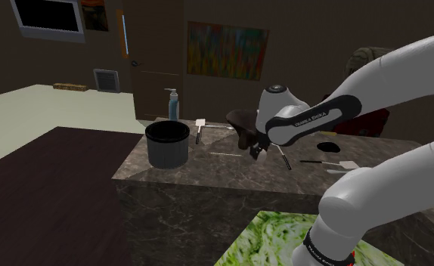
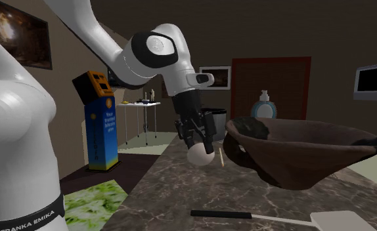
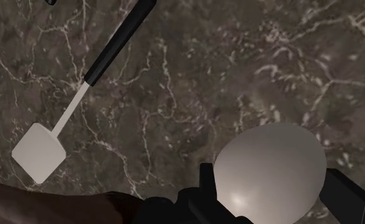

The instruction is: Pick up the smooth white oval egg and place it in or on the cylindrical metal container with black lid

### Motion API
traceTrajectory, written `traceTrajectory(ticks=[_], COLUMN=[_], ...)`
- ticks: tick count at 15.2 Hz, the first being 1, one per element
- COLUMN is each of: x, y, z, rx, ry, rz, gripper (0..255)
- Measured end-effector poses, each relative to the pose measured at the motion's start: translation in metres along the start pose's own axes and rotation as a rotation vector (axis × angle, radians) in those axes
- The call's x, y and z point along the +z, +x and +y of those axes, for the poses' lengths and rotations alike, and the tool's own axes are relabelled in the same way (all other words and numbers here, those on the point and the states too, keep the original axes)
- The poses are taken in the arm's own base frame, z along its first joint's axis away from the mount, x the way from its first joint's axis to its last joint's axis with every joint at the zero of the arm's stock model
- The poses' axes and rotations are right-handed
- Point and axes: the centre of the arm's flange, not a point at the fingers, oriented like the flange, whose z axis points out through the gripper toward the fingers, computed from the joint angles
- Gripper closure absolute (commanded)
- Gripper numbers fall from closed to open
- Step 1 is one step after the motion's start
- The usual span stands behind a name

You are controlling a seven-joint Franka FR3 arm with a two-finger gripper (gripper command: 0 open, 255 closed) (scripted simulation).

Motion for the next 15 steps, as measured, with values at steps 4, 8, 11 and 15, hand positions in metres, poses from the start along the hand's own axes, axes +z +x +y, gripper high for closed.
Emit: traceTrajectory(ticks=[4, 8, 11, 15], x=[-0.019, -0.039, -0.054, -0.073], y=[0.002, 0.004, 0.007, 0.010], z=[0.005, 0.011, 0.017, 0.022], rx=[0.000, 0.000, 0.000, 0.000], ry=[0.000, 0.000, 0.000, 0.000], rz=[0.000, 0.000, 0.000, 0.000], gripper=[255, 255, 255, 255])
